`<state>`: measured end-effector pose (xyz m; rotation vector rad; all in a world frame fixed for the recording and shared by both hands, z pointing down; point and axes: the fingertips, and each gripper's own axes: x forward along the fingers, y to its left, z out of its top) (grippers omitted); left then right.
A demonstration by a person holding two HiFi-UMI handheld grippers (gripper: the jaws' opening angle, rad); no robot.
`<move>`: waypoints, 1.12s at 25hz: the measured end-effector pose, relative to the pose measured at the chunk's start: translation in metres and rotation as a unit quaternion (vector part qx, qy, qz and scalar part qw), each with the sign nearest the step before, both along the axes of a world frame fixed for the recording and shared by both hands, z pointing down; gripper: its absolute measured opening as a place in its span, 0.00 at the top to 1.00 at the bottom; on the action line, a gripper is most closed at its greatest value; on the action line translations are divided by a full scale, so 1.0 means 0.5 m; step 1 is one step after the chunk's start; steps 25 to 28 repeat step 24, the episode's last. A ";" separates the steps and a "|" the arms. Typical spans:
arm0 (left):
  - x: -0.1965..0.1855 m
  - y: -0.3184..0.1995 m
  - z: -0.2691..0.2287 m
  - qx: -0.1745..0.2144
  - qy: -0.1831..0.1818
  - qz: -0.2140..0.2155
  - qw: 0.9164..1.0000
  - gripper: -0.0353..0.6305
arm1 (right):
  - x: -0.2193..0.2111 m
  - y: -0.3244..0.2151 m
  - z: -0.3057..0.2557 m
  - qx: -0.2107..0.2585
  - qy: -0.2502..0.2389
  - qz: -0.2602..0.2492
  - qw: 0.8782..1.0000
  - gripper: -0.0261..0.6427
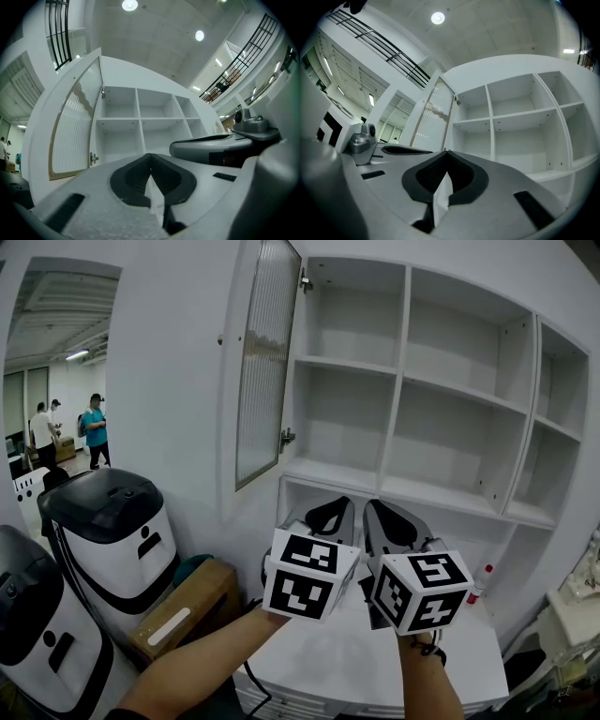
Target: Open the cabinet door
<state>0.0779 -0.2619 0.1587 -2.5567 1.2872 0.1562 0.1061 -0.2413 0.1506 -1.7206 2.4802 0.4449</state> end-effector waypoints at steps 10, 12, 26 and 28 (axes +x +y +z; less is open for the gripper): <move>0.044 0.016 0.011 -0.011 -0.004 -0.002 1.000 0.93 | 0.050 0.013 0.016 -0.008 -0.002 0.007 1.000 0.93; 0.045 0.017 0.013 -0.014 -0.005 -0.003 1.000 0.93 | 0.050 0.013 0.018 -0.009 -0.002 0.006 1.000 0.93; 0.029 0.000 0.024 -0.022 -0.009 -0.004 1.000 0.93 | 0.042 -0.006 0.027 -0.013 -0.003 0.004 1.000 0.93; 0.029 0.000 0.024 -0.022 -0.009 -0.004 1.000 0.93 | 0.042 -0.006 0.027 -0.013 -0.003 0.004 1.000 0.93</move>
